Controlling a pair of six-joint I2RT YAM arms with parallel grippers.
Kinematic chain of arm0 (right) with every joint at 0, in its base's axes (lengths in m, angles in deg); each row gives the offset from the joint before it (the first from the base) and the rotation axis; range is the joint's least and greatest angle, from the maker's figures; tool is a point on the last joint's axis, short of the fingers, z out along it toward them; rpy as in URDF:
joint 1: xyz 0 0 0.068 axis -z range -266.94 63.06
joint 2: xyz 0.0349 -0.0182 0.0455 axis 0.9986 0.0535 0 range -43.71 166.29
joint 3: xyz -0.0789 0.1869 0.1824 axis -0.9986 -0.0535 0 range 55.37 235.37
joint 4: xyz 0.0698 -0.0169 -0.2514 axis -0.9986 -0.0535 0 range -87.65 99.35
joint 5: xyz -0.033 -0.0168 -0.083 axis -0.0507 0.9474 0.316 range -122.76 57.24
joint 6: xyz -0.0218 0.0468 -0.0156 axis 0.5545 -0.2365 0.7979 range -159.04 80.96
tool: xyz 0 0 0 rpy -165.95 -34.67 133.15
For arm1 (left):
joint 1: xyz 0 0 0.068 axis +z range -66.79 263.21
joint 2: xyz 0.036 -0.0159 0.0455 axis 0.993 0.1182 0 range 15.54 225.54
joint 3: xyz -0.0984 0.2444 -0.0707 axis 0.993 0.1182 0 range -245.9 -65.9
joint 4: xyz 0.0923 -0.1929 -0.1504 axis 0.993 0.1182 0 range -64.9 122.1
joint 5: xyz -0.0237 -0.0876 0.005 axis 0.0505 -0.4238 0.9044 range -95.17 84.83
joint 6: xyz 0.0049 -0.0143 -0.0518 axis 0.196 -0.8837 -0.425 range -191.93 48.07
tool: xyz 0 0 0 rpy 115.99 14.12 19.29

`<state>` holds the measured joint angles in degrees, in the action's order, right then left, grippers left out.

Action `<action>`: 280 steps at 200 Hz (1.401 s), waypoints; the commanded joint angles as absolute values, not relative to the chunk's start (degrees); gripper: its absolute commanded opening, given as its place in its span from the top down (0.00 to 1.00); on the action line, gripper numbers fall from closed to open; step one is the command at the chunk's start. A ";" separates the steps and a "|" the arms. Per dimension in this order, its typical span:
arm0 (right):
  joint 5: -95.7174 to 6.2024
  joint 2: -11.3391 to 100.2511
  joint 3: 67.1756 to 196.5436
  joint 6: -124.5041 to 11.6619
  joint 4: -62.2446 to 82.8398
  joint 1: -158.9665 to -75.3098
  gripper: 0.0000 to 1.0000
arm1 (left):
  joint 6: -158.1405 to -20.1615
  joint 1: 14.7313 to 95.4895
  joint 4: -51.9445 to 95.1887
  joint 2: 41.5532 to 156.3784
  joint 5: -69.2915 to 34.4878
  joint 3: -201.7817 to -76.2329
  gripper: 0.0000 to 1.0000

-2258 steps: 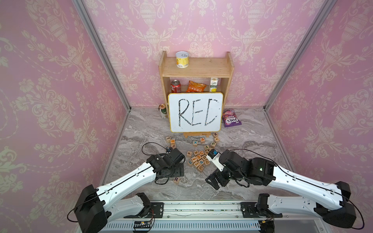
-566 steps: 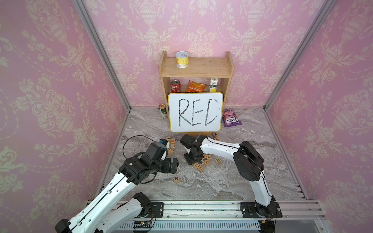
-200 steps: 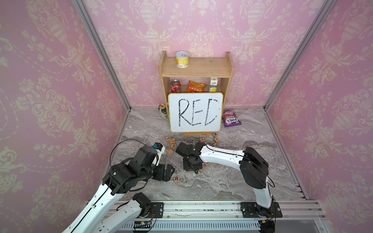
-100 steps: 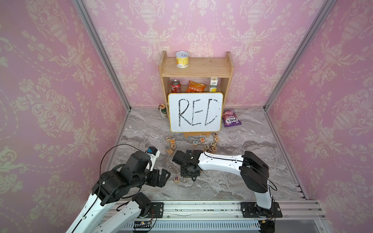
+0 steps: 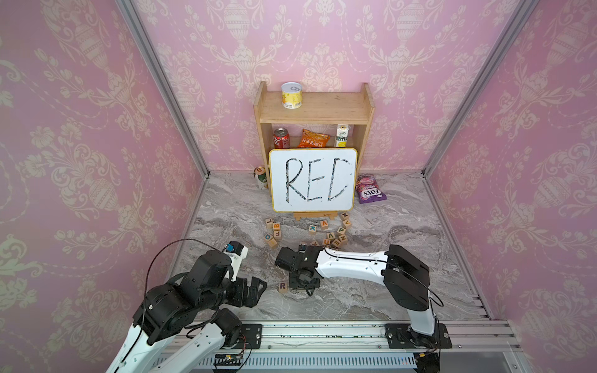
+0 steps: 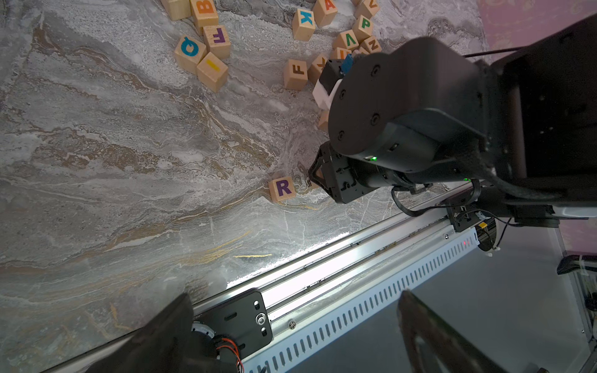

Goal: Assemble the uppercase word "red" with letter blocks
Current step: Place the letter block at the center of the board.

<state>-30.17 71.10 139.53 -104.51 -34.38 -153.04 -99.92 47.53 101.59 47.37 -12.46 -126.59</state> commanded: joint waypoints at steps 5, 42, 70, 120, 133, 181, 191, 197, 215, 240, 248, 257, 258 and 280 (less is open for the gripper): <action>-28.98 71.94 141.12 -105.57 -35.17 -153.36 0.81 | -100.81 48.03 103.85 46.79 -13.17 -127.47 0.01; -29.81 73.19 142.28 -105.30 -35.48 -153.25 0.76 | -99.97 48.02 103.33 47.70 -13.17 -127.56 0.01; -30.37 74.32 143.54 -104.95 -36.29 -153.14 0.73 | -99.89 48.01 102.71 48.06 -13.42 -127.22 0.01; -31.09 75.18 144.14 -104.69 -37.67 -153.03 0.70 | -99.78 47.97 102.20 47.92 -13.33 -126.24 0.01; -31.43 75.11 143.71 -104.68 -37.42 -153.04 0.69 | -100.03 47.97 101.97 47.78 -13.30 -126.03 0.01; -31.35 74.42 143.10 -104.16 -36.85 -153.03 0.58 | -100.91 47.98 101.44 47.04 -13.26 -125.28 0.01; -31.38 74.18 142.91 -103.94 -36.62 -153.02 0.57 | -101.20 47.97 101.39 46.83 -13.19 -125.28 0.01; -31.22 74.06 142.84 -103.87 -36.63 -153.02 0.56 | -101.33 48.01 101.35 46.73 -13.19 -125.23 0.01; -31.01 73.52 142.40 -103.69 -36.36 -153.03 0.56 | -101.64 48.04 101.42 46.59 -13.00 -125.30 0.01; -30.61 72.47 141.94 -103.25 -35.85 -153.01 0.56 | -101.81 48.02 101.23 46.51 -12.88 -125.36 0.01; -30.45 72.10 141.93 -103.11 -35.79 -153.03 0.56 | -101.77 47.97 101.14 46.58 -12.90 -125.36 0.01; -30.11 71.72 141.99 -102.85 -35.91 -152.94 0.56 | -101.77 48.03 101.00 46.69 -12.82 -125.34 0.01; -30.11 71.71 142.01 -102.85 -35.91 -152.94 0.56 | -101.79 48.04 100.98 46.71 -12.82 -125.33 0.01; -28.94 70.95 142.66 -102.07 -36.87 -152.85 0.56 | -101.70 47.97 100.19 47.15 -12.73 -125.36 0.01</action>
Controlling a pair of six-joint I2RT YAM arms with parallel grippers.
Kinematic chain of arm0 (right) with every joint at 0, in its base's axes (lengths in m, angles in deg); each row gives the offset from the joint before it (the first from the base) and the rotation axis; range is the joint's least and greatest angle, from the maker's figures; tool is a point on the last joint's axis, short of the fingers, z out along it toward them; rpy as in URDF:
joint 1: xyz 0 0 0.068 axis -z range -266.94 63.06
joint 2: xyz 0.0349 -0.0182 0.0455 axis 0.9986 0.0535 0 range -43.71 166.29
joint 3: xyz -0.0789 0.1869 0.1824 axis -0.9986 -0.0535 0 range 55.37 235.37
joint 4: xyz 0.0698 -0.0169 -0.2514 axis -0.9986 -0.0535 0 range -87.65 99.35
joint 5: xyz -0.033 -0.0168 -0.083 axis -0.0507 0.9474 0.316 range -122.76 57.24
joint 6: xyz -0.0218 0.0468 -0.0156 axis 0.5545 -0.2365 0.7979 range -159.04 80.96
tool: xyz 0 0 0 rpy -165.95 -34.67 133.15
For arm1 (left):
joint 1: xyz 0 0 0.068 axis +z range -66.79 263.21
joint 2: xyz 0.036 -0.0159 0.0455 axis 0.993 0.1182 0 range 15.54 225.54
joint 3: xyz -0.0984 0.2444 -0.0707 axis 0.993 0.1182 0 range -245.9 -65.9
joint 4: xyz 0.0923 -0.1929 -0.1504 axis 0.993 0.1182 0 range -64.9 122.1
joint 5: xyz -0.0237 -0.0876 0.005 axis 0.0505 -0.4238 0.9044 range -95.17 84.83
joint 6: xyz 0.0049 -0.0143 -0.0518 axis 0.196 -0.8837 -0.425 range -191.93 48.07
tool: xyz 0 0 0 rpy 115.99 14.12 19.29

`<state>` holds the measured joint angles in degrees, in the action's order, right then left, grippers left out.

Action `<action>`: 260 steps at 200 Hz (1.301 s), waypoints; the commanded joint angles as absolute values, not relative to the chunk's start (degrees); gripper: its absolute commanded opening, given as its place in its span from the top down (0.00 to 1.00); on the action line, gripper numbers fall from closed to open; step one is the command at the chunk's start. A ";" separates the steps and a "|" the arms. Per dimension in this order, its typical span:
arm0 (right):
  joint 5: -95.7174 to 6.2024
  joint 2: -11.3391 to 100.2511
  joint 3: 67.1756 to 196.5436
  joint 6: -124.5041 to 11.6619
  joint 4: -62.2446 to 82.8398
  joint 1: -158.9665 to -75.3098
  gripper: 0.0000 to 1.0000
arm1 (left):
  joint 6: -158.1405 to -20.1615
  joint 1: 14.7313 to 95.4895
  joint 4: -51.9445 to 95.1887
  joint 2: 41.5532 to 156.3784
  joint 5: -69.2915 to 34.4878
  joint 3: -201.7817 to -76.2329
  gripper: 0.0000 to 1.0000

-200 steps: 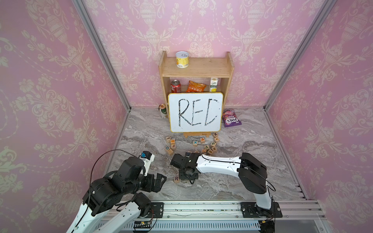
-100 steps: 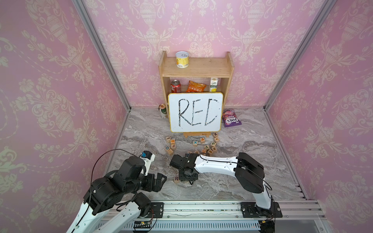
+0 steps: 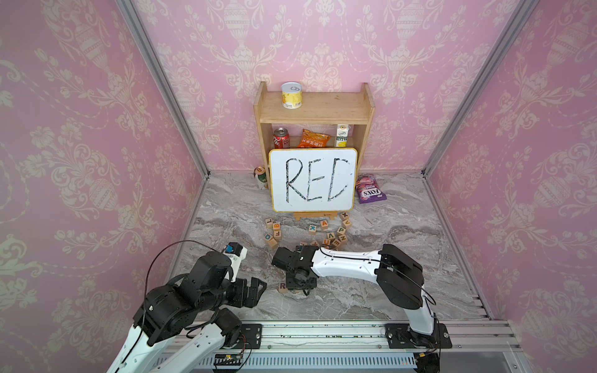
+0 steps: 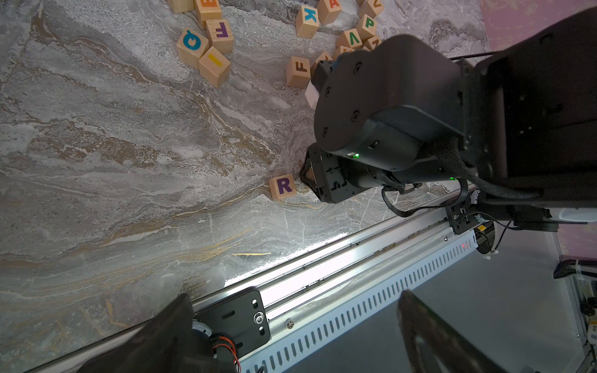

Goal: Assemble the uppercase word "red" with letter blocks
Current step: Place the letter block at the center of the board.

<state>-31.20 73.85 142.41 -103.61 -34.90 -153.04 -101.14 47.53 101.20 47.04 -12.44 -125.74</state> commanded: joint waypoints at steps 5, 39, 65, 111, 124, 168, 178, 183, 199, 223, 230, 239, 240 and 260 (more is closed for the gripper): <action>-28.69 70.76 142.81 -101.90 -37.12 -152.85 0.56 | -101.73 47.98 99.91 47.31 -12.72 -125.34 0.01; -27.76 69.52 143.44 -101.22 -38.36 -152.46 0.57 | -101.38 48.02 98.17 49.02 -12.99 -125.71 0.01; -26.54 67.48 143.37 -100.27 -39.08 -151.59 0.56 | -101.11 47.98 96.73 50.42 -13.30 -125.94 0.01; -25.74 63.67 143.36 -97.51 -40.63 -149.52 0.45 | -100.50 48.03 93.15 53.32 -13.96 -125.63 0.01; -25.67 62.74 143.22 -96.30 -41.00 -148.88 0.39 | -100.50 47.98 91.83 54.12 -14.26 -125.47 0.01; -25.47 59.51 142.74 -91.75 -42.49 -146.40 0.18 | -100.82 48.01 87.47 56.94 -15.35 -124.33 0.01; -25.87 58.69 142.32 -90.62 -42.36 -145.69 0.15 | -100.85 47.98 86.53 57.45 -15.61 -124.03 0.01; -26.07 58.25 142.05 -90.12 -42.33 -145.31 0.14 | -100.84 47.99 86.06 57.83 -15.70 -123.87 0.01; -26.82 57.04 141.36 -88.20 -42.20 -144.31 0.07 | -101.00 47.98 84.55 58.90 -16.14 -123.50 0.01; -28.18 55.57 140.49 -84.77 -41.89 -143.01 0.00 | -100.93 47.97 82.22 60.70 -16.64 -123.23 0.01; -28.62 55.28 140.37 -83.58 -41.89 -142.71 0.00 | -100.93 48.01 81.55 61.23 -16.77 -123.16 0.01; -28.97 55.12 140.27 -82.06 -42.19 -142.34 0.00 | -100.93 47.97 80.69 61.97 -17.08 -122.89 0.01; -28.97 55.14 140.27 -81.91 -42.22 -142.24 0.00 | -100.93 47.97 80.58 61.96 -17.15 -122.83 0.01; -29.58 54.94 139.94 -78.59 -43.00 -141.46 0.00 | -100.89 48.01 78.80 63.59 -17.71 -122.57 0.01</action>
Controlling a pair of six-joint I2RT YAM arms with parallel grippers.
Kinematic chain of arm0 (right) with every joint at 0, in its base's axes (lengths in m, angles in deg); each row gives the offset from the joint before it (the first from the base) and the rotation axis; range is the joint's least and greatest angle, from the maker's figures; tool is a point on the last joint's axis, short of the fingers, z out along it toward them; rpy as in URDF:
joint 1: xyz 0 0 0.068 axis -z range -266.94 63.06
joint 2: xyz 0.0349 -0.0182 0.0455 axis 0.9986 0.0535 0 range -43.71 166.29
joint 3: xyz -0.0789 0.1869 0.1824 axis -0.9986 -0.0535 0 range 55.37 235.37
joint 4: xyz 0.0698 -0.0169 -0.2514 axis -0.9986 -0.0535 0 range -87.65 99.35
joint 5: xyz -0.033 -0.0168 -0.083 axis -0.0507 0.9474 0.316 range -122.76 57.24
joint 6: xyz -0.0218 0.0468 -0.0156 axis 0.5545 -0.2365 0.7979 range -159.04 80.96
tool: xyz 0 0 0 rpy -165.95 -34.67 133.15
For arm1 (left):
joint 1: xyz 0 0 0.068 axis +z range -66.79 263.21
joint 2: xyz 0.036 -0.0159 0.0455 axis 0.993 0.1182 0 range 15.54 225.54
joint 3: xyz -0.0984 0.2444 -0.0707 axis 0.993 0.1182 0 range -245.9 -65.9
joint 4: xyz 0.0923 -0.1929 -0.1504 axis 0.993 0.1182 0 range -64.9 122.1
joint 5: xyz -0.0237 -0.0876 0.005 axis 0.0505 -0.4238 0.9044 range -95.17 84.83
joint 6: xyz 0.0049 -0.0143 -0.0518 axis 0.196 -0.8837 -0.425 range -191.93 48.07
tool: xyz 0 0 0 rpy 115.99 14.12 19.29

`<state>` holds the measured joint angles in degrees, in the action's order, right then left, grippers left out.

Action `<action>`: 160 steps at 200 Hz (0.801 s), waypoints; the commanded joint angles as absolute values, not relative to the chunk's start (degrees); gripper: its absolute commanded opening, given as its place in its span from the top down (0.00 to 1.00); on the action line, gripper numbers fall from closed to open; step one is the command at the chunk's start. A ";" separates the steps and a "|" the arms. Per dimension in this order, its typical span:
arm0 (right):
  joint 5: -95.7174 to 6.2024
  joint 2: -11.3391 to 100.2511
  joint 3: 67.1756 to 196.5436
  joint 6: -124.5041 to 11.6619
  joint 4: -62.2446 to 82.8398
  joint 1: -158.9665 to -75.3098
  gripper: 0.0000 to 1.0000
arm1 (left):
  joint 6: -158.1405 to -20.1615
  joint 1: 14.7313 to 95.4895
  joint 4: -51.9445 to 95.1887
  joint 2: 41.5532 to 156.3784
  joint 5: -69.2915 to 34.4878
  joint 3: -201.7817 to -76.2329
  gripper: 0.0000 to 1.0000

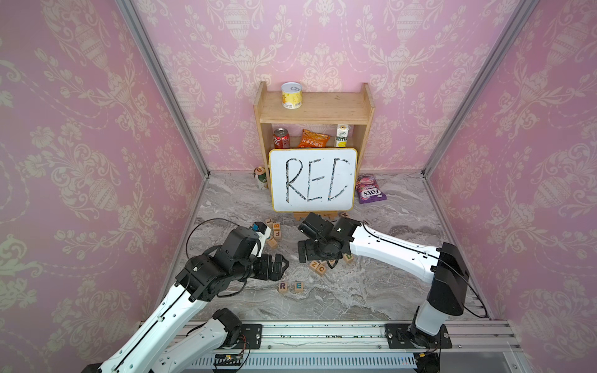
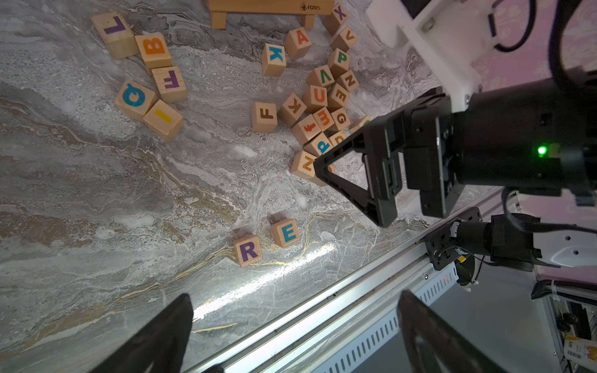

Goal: Assemble the uppercase word "red" with letter blocks
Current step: Place the letter block at the center of the board, then pick up the letter block from the center of the board.

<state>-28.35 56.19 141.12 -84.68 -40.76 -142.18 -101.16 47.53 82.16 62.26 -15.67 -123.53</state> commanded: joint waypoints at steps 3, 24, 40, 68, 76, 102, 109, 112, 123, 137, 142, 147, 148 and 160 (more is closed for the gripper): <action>-29.59 54.94 139.92 -77.97 -43.10 -141.38 0.00 | -100.85 48.01 78.51 63.86 -17.78 -122.59 0.01; -29.51 54.86 139.94 -74.76 -44.47 -140.58 0.00 | -100.68 48.02 76.67 65.68 -18.38 -122.42 0.01; -29.58 54.43 139.40 -72.83 -44.88 -139.73 0.00 | -100.43 47.97 75.18 67.18 -18.83 -122.26 0.01; -30.13 53.51 137.75 -68.62 -44.88 -137.84 0.00 | -99.93 48.04 72.47 69.99 -19.92 -121.84 0.01; -30.00 53.41 137.47 -67.55 -45.05 -137.28 0.00 | -99.80 48.04 71.68 70.81 -20.19 -121.76 0.01; -29.81 52.82 136.40 -64.29 -45.41 -135.40 0.00 | -99.53 48.01 69.21 73.30 -21.40 -121.51 0.01; -29.78 52.61 136.02 -63.56 -45.41 -134.83 0.00 | -99.53 47.97 68.52 73.98 -21.74 -121.45 0.01; -29.79 52.55 135.79 -63.30 -45.31 -134.59 0.00 | -99.51 48.03 68.18 74.34 -21.92 -121.37 0.01; -29.77 52.20 135.00 -62.46 -45.07 -133.65 0.00 | -99.44 47.97 67.25 75.37 -22.38 -121.30 0.01; -29.69 51.71 133.77 -61.43 -44.56 -132.39 0.00 | -99.35 47.98 65.99 76.71 -23.00 -121.27 0.01; -29.56 51.51 133.37 -61.12 -44.40 -132.02 0.00 | -99.28 47.97 65.60 77.15 -23.25 -121.27 0.01; -29.51 51.33 132.90 -60.74 -44.21 -131.71 0.00 | -99.27 48.02 65.23 77.62 -23.43 -121.22 0.01; -29.51 51.32 132.80 -60.66 -44.15 -131.60 0.00 | -99.22 47.99 65.12 77.69 -23.44 -121.20 0.01; -29.42 50.97 131.69 -60.03 -43.61 -130.70 0.00 | -99.09 48.02 64.05 78.71 -23.76 -121.19 0.01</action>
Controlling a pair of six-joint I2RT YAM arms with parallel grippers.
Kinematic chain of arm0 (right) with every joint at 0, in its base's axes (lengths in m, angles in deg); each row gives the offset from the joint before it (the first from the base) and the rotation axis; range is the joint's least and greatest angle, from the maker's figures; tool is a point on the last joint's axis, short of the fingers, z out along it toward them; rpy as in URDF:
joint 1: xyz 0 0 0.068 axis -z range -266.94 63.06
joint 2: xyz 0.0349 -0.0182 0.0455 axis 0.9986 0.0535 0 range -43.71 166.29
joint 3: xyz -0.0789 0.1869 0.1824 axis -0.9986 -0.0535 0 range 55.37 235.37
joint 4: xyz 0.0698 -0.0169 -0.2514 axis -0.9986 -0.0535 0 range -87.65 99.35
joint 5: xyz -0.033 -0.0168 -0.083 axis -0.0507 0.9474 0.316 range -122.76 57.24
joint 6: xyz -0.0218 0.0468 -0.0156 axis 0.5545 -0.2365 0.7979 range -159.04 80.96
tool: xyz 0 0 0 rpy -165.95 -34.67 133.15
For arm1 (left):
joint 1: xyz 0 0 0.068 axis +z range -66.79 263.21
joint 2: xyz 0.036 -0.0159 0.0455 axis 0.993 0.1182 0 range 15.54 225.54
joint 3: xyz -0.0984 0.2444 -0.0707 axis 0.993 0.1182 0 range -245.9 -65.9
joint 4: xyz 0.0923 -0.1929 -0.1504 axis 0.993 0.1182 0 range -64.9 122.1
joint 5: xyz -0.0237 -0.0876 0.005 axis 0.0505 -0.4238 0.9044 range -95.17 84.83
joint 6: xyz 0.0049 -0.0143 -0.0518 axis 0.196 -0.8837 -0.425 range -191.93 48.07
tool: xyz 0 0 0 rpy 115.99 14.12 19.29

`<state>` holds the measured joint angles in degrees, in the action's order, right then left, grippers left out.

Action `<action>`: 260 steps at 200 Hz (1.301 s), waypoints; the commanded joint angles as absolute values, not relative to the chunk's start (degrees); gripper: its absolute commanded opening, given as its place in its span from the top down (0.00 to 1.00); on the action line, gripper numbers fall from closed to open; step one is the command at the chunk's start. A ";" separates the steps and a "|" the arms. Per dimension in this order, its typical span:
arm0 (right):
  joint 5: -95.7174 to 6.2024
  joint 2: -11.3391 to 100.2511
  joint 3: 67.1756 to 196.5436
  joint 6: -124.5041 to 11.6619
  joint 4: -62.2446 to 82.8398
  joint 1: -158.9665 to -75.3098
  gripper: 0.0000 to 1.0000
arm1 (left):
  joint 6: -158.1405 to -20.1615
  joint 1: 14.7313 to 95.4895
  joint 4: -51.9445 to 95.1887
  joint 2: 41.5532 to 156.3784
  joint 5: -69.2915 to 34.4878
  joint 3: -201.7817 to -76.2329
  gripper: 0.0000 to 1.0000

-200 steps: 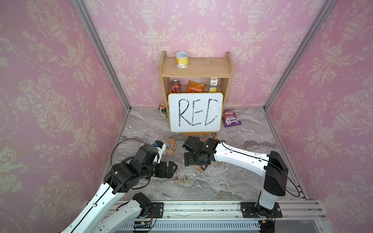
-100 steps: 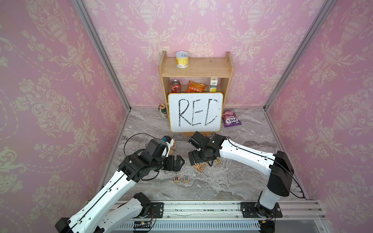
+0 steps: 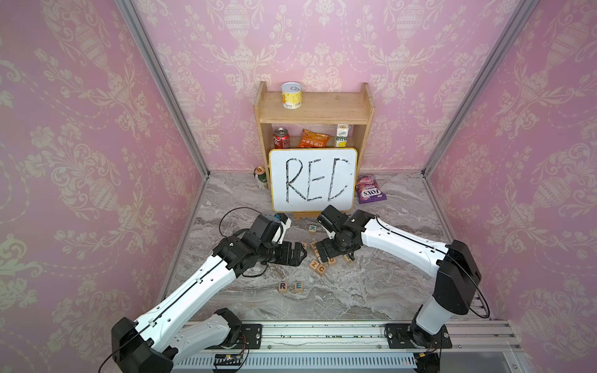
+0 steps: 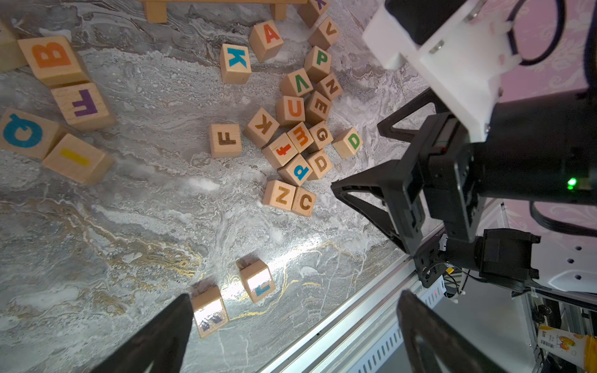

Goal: Assemble the uppercase word "red" with letter blocks
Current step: Pick up the letter block from the center of the board.

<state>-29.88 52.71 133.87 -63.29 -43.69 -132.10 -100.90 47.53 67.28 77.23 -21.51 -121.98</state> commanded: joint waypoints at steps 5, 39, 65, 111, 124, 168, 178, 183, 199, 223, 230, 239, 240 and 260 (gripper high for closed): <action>-29.48 50.83 131.25 -59.84 -43.46 -130.28 0.00 | -99.07 48.02 63.68 79.09 -23.97 -121.18 0.01; -29.85 50.38 128.48 -58.69 -41.97 -128.01 0.00 | -99.01 47.97 61.08 81.88 -25.11 -121.01 0.01; -30.56 50.45 126.53 -58.17 -40.61 -126.06 0.00 | -98.83 48.00 59.58 84.20 -25.81 -121.34 0.01; -31.75 52.05 124.60 -57.76 -38.52 -124.12 0.02 | -97.71 47.98 58.30 88.15 -26.85 -123.16 0.01; -31.88 52.54 124.23 -57.68 -38.05 -123.77 0.05 | -97.27 48.01 58.24 89.16 -26.92 -123.78 0.01; -32.58 53.78 123.13 -57.18 -36.67 -122.56 0.19 | -96.20 47.97 57.98 91.94 -27.37 -125.43 0.01; -32.75 54.07 121.25 -57.05 -36.40 -122.31 0.22 | -96.02 48.03 57.90 92.62 -27.50 -125.74 0.01; -32.79 54.26 121.04 -56.99 -36.28 -122.16 0.23 | -95.97 47.99 57.89 92.93 -27.56 -125.98 0.01; -32.85 54.96 120.93 -56.81 -36.02 -121.85 0.25 | -95.62 47.98 57.73 93.83 -27.68 -126.50 0.01; -33.28 56.02 120.84 -56.62 -35.63 -121.29 0.35 | -95.27 47.97 57.64 95.14 -27.83 -127.35 0.01; -33.41 56.42 120.77 -56.54 -35.44 -121.21 0.37 | -95.22 47.99 57.58 95.54 -27.85 -127.47 0.01; -33.58 56.90 120.92 -56.46 -35.31 -121.09 0.38 | -95.10 48.00 57.62 95.92 -27.87 -127.84 0.01; -33.61 56.91 120.93 -56.49 -35.31 -121.02 0.38 | -95.12 47.98 57.62 95.98 -27.86 -127.90 0.01; -33.83 57.98 121.06 -56.22 -35.06 -120.89 0.41 | -94.70 48.01 57.84 96.89 -28.03 -128.56 0.01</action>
